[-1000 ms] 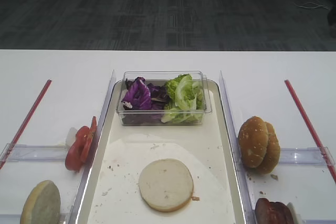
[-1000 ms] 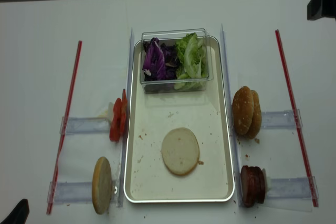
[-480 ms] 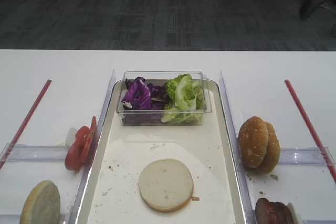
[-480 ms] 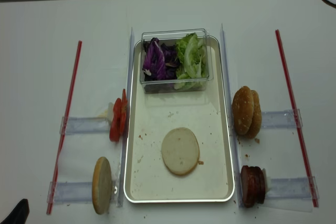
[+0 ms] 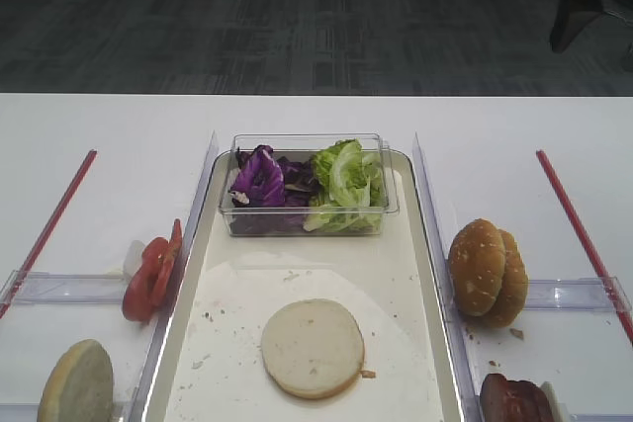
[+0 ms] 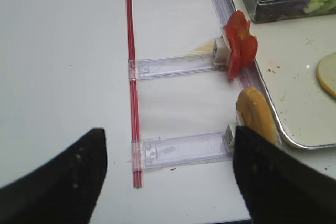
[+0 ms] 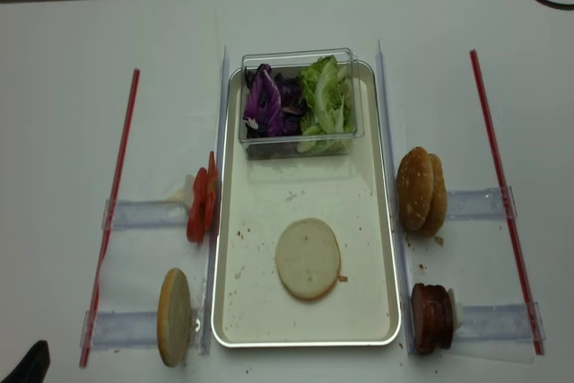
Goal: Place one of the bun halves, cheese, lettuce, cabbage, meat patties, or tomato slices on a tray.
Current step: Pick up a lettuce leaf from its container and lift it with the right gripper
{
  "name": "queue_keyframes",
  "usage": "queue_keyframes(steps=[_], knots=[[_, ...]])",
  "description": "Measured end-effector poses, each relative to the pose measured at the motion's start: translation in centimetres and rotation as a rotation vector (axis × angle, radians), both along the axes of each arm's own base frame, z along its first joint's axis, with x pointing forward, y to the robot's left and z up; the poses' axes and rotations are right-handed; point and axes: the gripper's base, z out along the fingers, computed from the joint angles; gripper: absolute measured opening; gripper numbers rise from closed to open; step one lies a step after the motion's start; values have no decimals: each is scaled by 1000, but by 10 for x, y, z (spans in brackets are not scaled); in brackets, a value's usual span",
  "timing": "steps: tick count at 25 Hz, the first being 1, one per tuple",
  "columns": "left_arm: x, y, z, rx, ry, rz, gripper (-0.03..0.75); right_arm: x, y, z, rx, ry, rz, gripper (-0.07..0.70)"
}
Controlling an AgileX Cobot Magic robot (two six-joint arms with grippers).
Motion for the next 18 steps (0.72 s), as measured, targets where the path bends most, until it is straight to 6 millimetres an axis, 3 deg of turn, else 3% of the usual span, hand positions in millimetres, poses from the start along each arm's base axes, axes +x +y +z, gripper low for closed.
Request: queue_keyframes(steps=[12, 15, 18], knots=[[0, 0, 0, 0, 0, 0, 504, 6, 6, -15, 27, 63, -4, 692], [0, 0, 0, 0, 0, 0, 504, 6, 24, -16, 16, 61, 21, 692], [0, 0, 0, 0, 0, 0, 504, 7, 54, -18, -8, 40, 70, 687]])
